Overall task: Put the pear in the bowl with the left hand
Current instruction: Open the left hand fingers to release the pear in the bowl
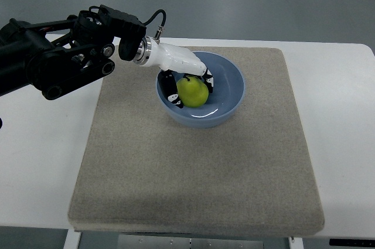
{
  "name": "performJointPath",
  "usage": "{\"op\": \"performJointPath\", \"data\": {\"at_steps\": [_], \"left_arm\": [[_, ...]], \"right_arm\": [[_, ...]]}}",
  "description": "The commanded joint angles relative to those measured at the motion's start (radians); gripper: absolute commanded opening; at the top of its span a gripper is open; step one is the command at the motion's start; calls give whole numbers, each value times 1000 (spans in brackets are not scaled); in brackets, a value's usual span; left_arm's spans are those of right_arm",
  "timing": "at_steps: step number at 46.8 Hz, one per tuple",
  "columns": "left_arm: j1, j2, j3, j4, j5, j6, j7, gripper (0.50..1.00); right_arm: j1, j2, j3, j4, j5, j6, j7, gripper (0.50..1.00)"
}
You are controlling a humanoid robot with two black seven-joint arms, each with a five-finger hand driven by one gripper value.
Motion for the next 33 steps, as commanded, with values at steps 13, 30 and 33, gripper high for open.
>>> {"op": "performJointPath", "data": {"at_steps": [13,30,33], "left_arm": [[12,0,0,-5,-13,-4,-2,861],[13,3,-5,-5,-18,0,-2,936],[12,2,-9,-5,-18,0,-2,939]], "right_arm": [[0,0,1,-1,0,0,0,924],[0,0,-1,-1,0,0,0,924],[0,0,1,-1,0,0,0,924]]}}
